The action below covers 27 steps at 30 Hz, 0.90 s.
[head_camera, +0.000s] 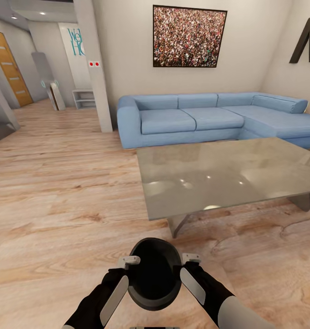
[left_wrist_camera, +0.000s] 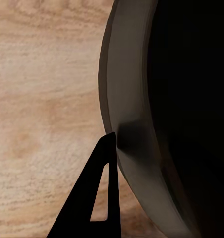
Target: Place each of the two pumpkins and all three candles from the living room inside a cabinet in the living room (use any cabinet), then make sure every cabinet is closed, and position the cauldron so it is next to a table in the living room.
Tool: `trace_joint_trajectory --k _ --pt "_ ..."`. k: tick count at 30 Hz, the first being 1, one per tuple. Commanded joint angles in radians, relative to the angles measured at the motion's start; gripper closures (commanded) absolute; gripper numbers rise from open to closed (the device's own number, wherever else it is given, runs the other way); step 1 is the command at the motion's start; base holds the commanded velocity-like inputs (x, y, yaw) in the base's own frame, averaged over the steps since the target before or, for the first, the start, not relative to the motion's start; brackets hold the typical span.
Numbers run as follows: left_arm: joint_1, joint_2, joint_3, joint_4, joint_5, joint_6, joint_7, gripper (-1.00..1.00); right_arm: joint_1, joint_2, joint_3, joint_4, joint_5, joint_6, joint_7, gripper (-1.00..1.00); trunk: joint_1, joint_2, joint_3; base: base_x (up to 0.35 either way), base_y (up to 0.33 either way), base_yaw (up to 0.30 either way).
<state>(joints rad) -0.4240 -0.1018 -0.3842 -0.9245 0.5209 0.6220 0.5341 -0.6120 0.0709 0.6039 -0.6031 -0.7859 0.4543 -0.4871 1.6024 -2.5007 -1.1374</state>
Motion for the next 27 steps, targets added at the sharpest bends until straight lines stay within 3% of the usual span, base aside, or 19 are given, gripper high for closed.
trace_joint_trajectory --k 1,20,27 --pt "-0.001 0.001 -0.005 -0.061 0.037 -0.012 -0.008 1.0 -0.002 -0.005 -0.009 -0.001 0.007 0.006 -0.007 1.0 0.0 0.0 -0.001 0.125 0.0 0.0" --pt "-0.001 0.001 -0.005 -0.06 0.037 -0.012 -0.008 1.0 -0.002 -0.005 -0.009 -0.001 0.007 0.006 -0.007 1.0 0.0 0.0 -0.001 0.034 0.0 -0.01" --pt "-0.001 0.001 -0.005 -0.06 0.037 -0.012 -0.008 1.0 -0.002 -0.004 -0.009 -0.001 0.007 0.007 -0.007 1.0 0.003 -0.002 -0.026 0.0 0.0 -0.076"
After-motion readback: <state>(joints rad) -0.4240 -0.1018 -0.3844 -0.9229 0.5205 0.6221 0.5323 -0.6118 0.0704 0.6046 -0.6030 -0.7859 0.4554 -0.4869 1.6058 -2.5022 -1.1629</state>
